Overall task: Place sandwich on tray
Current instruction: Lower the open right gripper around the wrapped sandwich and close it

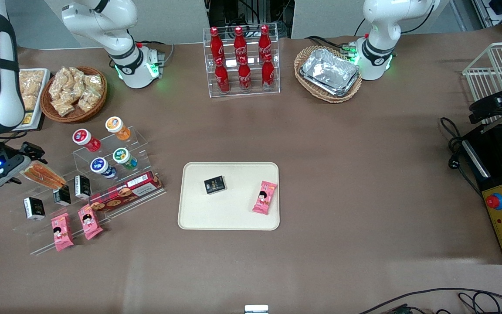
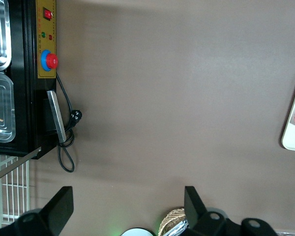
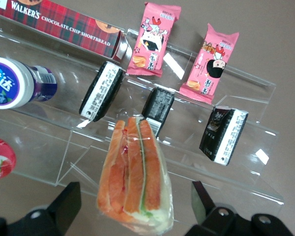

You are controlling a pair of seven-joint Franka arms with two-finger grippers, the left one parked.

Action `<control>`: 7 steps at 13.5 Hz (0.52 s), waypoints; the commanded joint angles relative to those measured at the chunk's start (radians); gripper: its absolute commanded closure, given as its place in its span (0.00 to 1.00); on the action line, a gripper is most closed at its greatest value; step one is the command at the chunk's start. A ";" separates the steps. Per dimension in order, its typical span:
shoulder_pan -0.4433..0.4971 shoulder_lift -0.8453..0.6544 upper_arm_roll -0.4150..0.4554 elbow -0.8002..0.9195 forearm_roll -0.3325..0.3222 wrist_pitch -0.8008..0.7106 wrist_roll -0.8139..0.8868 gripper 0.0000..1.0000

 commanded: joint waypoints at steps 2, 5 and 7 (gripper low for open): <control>0.004 -0.040 0.002 -0.067 -0.023 0.062 -0.005 0.00; 0.002 -0.024 0.002 -0.074 -0.022 0.090 -0.004 0.01; 0.004 -0.014 0.002 -0.074 -0.023 0.108 -0.004 0.07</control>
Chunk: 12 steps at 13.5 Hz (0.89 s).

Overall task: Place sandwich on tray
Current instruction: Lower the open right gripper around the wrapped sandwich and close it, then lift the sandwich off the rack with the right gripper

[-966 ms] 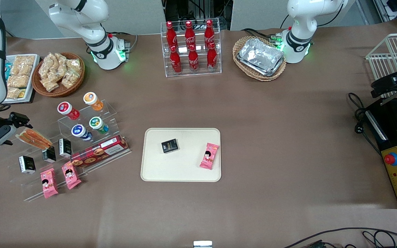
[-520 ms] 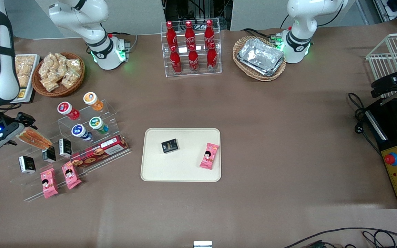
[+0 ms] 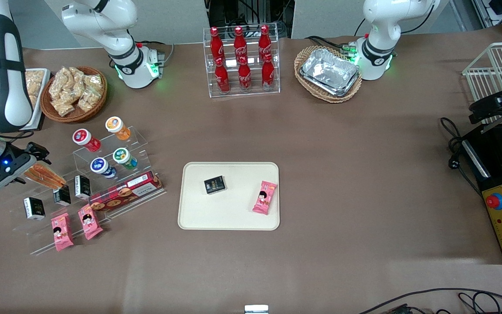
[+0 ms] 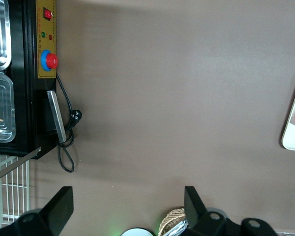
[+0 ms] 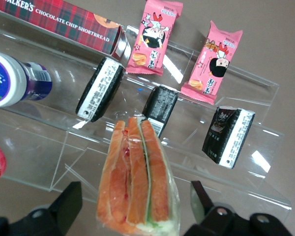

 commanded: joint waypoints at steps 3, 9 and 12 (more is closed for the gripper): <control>0.005 0.005 0.000 -0.021 -0.028 0.051 -0.003 0.38; 0.002 0.024 0.000 -0.014 -0.030 0.089 -0.001 0.76; -0.001 -0.004 -0.001 0.043 -0.021 0.057 0.011 0.94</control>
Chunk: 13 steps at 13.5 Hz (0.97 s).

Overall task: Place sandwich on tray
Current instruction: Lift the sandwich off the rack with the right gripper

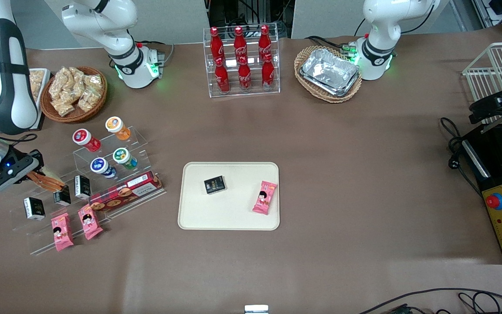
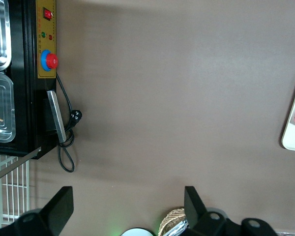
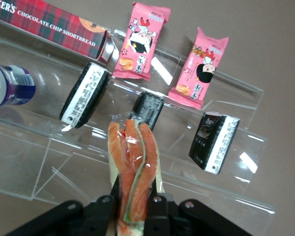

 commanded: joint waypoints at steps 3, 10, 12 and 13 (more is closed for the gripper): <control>0.002 -0.003 -0.001 0.233 -0.005 -0.220 0.176 0.95; 0.148 0.000 0.006 0.390 -0.004 -0.454 0.788 0.95; 0.209 0.000 0.006 0.406 -0.002 -0.492 1.012 0.95; 0.235 0.004 0.006 0.410 -0.001 -0.492 1.090 0.95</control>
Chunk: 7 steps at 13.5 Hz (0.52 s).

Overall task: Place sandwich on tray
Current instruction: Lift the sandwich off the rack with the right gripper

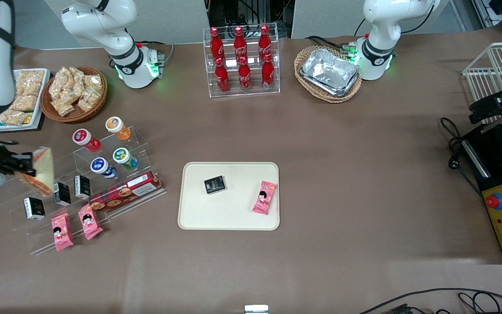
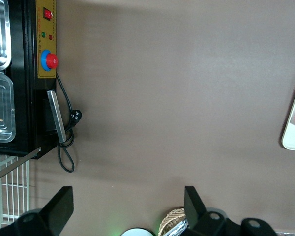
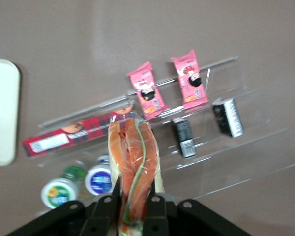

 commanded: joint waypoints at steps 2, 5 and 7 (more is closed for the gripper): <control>0.119 0.024 -0.007 0.050 0.017 -0.048 0.359 0.95; 0.206 0.056 -0.007 0.059 0.037 -0.031 0.603 0.95; 0.261 0.108 -0.007 0.108 0.042 -0.031 0.802 0.95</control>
